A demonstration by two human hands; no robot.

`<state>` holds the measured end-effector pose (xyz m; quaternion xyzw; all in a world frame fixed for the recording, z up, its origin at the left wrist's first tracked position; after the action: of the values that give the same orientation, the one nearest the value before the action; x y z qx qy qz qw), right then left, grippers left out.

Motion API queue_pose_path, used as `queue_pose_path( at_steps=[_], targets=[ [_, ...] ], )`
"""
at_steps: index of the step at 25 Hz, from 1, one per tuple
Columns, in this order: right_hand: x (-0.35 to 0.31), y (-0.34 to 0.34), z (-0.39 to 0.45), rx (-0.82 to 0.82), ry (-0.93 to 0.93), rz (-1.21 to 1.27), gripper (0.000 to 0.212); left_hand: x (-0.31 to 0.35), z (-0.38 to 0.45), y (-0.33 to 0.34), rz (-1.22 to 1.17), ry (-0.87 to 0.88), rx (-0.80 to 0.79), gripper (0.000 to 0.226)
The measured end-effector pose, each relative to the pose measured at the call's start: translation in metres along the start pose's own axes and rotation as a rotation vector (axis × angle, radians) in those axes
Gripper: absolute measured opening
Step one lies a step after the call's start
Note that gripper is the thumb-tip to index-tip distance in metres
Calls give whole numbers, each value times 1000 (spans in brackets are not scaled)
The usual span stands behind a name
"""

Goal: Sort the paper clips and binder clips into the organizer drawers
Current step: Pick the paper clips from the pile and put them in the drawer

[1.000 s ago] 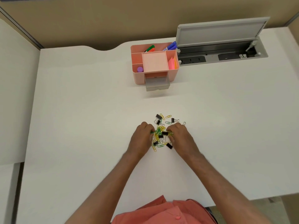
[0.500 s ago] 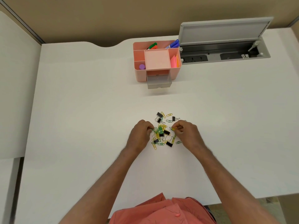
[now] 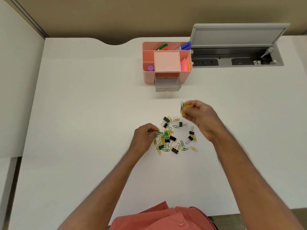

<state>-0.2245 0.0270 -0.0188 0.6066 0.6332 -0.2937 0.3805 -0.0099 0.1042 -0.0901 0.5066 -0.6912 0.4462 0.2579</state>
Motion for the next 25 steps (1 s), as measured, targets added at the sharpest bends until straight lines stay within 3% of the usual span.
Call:
queue_pose_path(
  at_steps=[3,6,9,12,16,21,25],
  targets=[
    [-53,13,39,91,-204,-201,18,6,1,-6,-103,-17,29,19],
    [-93,36,73,229,-419,-663,20,24,4,-21,-189,8,87,17],
    [-99,66,96,176,-571,-1154,21,55,14,-42,-239,84,148,15],
    [-90,74,108,124,-574,-1373,22,90,32,-63,-194,199,216,16],
    [-92,71,106,126,-577,-1331,24,126,63,-72,-45,297,261,12],
    [-99,32,71,319,-631,-991,22,164,94,-56,337,359,279,13],
    [-68,7,32,394,-584,-853,21,176,113,-40,574,374,258,22]
  ],
)
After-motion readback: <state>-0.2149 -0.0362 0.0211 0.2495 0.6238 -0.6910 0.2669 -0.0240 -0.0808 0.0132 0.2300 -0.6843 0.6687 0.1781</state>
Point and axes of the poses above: each hand's wrist, its own z-axis towards the middle knuckle, its own y-axis out of the palm, x = y × z, the point moved 8 cm from there along z, towards the middle knuckle, and after that the axes turned 3 degrees about -z, right-handed, at the moved point
